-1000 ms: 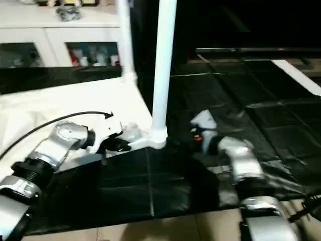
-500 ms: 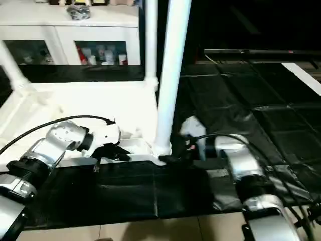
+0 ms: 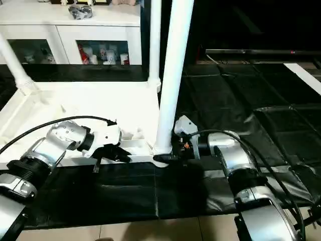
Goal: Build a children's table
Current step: Rotate leg to tighten
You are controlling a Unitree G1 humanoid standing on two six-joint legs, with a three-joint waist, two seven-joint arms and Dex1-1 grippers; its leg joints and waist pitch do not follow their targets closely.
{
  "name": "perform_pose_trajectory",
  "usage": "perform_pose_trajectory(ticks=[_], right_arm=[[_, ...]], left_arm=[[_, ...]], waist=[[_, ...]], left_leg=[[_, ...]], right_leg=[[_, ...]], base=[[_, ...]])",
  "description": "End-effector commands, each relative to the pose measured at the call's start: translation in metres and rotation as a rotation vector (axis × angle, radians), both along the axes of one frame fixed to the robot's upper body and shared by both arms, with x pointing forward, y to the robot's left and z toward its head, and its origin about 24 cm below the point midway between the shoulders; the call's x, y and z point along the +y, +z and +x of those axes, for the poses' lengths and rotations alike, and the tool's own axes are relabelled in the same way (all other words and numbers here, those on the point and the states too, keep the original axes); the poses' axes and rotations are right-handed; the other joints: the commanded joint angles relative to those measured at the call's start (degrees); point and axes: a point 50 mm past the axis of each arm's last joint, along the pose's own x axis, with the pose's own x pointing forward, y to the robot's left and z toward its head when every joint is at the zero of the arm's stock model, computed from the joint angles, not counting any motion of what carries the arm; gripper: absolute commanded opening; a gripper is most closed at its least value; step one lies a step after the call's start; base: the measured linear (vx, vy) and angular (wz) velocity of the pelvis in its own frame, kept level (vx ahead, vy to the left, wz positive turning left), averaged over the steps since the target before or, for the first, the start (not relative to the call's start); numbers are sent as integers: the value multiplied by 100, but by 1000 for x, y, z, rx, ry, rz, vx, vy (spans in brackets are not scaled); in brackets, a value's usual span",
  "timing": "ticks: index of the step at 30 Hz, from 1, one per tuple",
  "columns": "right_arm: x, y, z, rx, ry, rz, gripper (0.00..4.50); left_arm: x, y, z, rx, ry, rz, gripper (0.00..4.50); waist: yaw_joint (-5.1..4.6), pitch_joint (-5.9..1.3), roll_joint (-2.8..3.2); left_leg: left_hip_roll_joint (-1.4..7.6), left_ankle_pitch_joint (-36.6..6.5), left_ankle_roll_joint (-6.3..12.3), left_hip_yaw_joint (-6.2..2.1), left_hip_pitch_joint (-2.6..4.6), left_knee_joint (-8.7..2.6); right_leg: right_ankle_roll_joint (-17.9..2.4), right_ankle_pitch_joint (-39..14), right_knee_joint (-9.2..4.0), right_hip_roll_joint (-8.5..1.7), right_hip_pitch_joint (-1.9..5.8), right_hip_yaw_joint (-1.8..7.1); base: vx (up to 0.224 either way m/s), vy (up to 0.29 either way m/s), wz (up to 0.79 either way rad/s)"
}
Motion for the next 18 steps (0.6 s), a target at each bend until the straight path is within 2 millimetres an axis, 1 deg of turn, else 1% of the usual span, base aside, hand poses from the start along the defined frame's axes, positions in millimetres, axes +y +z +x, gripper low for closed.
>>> perform_pose_trajectory(ticks=[1, 4, 5, 6, 7, 9, 11, 12, 13, 15, 16, 18], right_arm=[[1, 4, 3, 4, 11, 11, 329], [1, 2, 2, 17, 17, 8, 297], [1, 1, 2, 20, 19, 7, 290], [1, 0, 1, 26, 20, 8, 287], [1, -1, 1, 30, 20, 11, 282], [2, -1, 0, 34, 21, 13, 276], [3, -4, -2, 43, 20, 18, 274], [3, -5, -2, 45, 19, 20, 274], [4, -6, -3, 49, 16, 24, 274], [6, -9, -5, 69, -7, 49, 273], [6, -10, -5, 70, -10, 52, 273], [8, -13, -6, 83, -52, 81, 273]], left_arm=[[-6, 0, -2, -1, -84, 51, 0], [-6, 0, -2, 0, -84, 52, 0], [-6, 0, -2, 0, -84, 53, 0], [-5, 0, -2, 0, -84, 53, 0], [-5, 0, -2, 1, -83, 55, 0], [-4, 0, -2, 1, -82, 56, 0], [-3, -2, -2, 5, -79, 60, 0], [-3, -2, -2, 7, -77, 61, 0], [-3, -2, -2, 10, -71, 58, 0], [-4, -3, -1, 27, -25, 31, 0], [-4, -3, 0, 29, -19, 27, 0], [-6, -3, 3, 47, 49, -17, 0]], waist=[[-44, -382, 13], [-45, -385, 20], [-46, -385, 24], [-41, -380, 41], [-45, -378, 36], [-44, -381, 32], [-42, -382, 69], [-47, -387, 54], [-47, -384, 54], [-47, -384, 91], [-50, -372, 90], [-57, -354, 86]], left_leg=[[231, -631, 341, -52, 6, -366], [232, -593, 352, -54, -3, -363], [232, -622, 350, -51, 1, -363], [230, -652, 343, -51, 4, -364], [233, -663, 340, -51, 4, -366], [233, -658, 333, -54, 2, -368], [230, -685, 317, -60, 2, -368], [233, -690, 308, -59, 3, -369], [234, -694, 304, -60, 3, -371], [231, -743, 292, -61, 8, -371], [235, -793, 289, -61, 12, -378], [226, -953, 235, -58, 20, -393]], right_leg=[[-822, -991, -379, -455, 353, 420], [-836, -928, -370, -455, 357, 419], [-851, -947, -375, -457, 354, 417], [-850, -981, -383, -454, 350, 417], [-846, -987, -387, -456, 351, 420], [-846, -956, -380, -453, 358, 418], [-856, -931, -378, -450, 357, 414], [-857, -914, -380, -454, 362, 415], [-863, -908, -378, -450, 360, 415], [-875, -909, -386, -449, 358, 414], [-880, -942, -402, -445, 353, 413], [-799, -1291, -451, -453, 365, 402]], base=[[0, 0, 0], [0, 0, 0], [0, 0, 0], [0, 0, 0], [0, 0, 0], [0, 0, 0], [0, 0, 0], [0, 0, 0], [0, 0, 0], [0, 0, 0], [0, 0, 0], [0, 0, 0]])
